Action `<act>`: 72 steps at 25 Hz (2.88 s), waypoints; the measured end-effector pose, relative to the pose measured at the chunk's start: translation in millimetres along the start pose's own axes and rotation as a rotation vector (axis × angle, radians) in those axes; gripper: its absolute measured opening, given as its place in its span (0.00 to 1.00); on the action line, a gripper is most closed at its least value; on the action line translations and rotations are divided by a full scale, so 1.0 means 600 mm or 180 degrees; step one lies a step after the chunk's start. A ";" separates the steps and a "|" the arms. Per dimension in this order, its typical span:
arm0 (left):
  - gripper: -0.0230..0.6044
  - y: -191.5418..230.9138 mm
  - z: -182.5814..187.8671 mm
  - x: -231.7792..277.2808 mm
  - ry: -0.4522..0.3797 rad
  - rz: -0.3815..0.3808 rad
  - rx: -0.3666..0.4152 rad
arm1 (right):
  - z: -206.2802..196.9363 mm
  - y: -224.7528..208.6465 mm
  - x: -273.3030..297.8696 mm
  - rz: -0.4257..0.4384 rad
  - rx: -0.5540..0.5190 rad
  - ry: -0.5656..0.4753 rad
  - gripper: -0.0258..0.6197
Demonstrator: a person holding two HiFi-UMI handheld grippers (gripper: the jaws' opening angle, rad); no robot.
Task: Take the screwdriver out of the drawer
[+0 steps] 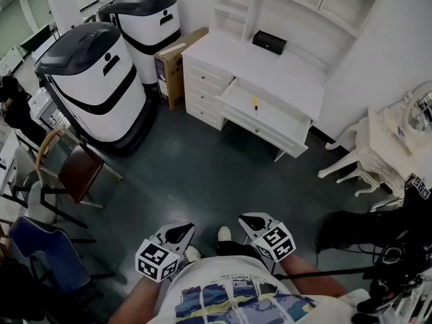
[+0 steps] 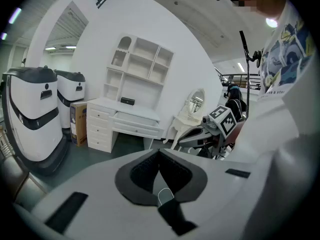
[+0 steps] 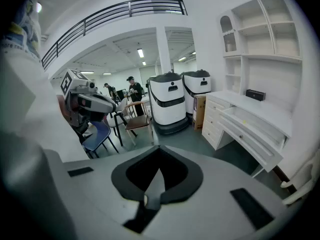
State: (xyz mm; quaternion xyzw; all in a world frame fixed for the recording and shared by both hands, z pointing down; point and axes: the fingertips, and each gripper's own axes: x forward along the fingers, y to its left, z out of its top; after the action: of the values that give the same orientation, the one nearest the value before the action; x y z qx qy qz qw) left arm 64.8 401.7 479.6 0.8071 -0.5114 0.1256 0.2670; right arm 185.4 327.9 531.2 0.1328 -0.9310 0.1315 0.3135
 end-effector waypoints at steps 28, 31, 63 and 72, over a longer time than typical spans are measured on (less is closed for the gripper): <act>0.06 0.046 0.193 0.317 0.0234 -0.0390 0.0285 | 0.021 -0.343 0.051 -0.0203 0.0438 -0.0053 0.09; 0.06 0.097 0.219 0.350 0.0233 -0.0540 0.0323 | 0.047 -0.385 0.081 -0.0384 0.0549 -0.0056 0.16; 0.06 0.475 0.499 0.571 0.0362 -0.0561 0.0305 | 0.129 -1.005 0.412 -0.1438 0.1163 0.0605 0.26; 0.06 0.513 0.557 0.635 0.0467 -0.0227 0.0214 | 0.052 -1.093 0.519 -0.1296 0.1338 0.1017 0.30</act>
State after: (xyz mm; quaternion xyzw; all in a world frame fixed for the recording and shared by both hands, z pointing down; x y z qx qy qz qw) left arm -63.8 -176.8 478.2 0.8219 -0.4569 0.1919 0.2808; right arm 145.5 -343.7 806.0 0.3556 -0.7769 0.2745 0.4411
